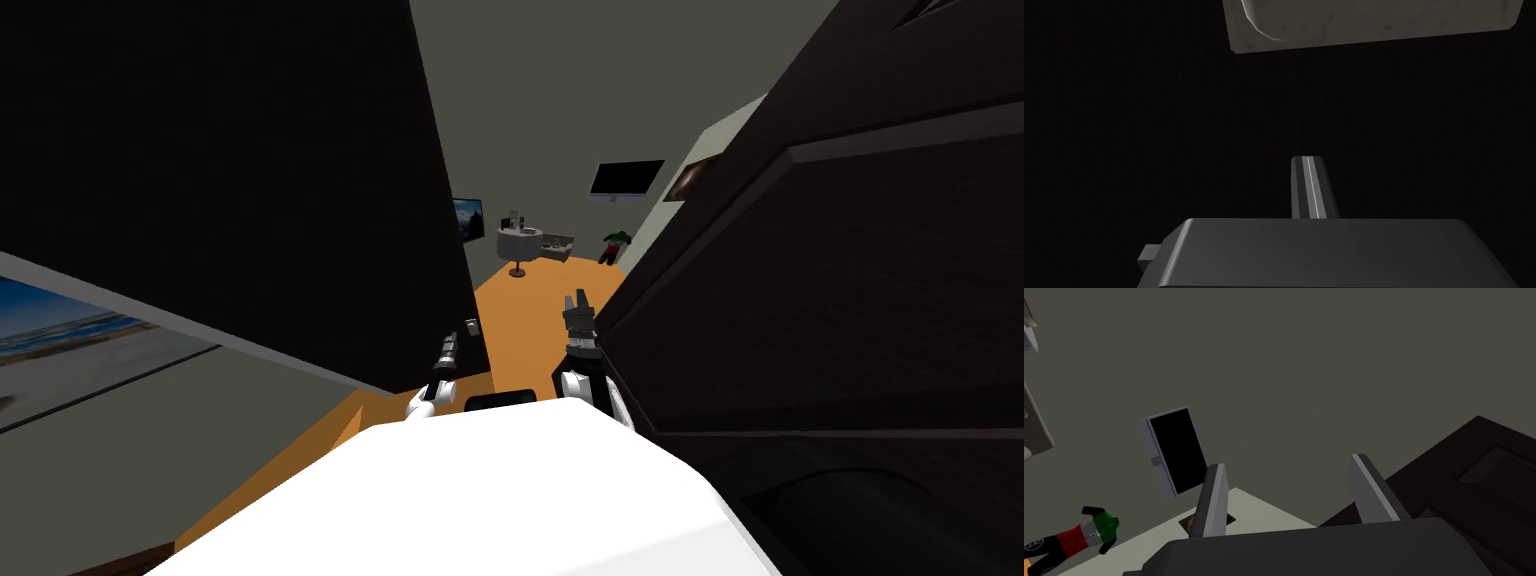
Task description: Push the door open
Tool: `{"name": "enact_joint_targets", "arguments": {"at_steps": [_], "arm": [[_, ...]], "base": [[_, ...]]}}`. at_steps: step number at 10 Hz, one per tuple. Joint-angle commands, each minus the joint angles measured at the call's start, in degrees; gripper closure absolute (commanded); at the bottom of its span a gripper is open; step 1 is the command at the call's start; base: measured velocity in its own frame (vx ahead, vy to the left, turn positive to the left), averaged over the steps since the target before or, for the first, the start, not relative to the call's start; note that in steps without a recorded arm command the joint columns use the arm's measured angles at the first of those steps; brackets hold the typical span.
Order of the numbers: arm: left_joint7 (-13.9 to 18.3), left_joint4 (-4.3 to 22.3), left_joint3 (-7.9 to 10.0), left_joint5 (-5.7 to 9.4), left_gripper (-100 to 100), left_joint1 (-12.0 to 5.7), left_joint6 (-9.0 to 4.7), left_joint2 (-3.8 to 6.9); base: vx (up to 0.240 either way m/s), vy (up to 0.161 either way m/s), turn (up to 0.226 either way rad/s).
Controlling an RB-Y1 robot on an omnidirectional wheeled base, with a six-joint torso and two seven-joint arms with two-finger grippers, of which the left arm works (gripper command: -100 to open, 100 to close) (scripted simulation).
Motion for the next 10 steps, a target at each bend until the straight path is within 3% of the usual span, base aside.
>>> {"name": "enact_joint_targets", "arguments": {"at_steps": [1,4,5,8,9,10], "arm": [[0.2,-1.3,0.0,-0.74,-100,0.82,0.65,-0.21],[0.4,-3.4,0.1,-2.19,-100,2.17,1.61,-2.3],[0.5,-4.2,0.13,-2.68,-100,2.63,1.94,-3.59],[0.6,-5.0,0.17,-3.23,-100,3.14,2.31,-5.58],[0.5,-5.1,0.12,-3.18,-100,3.34,2.16,-5.32],[0.4,-5.4,0.15,-3.2,-100,3.49,2.29,-4.25]], "base": [[-0.162,0.062,0.131],[-0.178,0.01,0.124],[-0.165,-0.063,0.092],[-0.103,-0.172,0.043],[-0.021,-0.079,0.011],[0.071,0.065,0.013]]}}
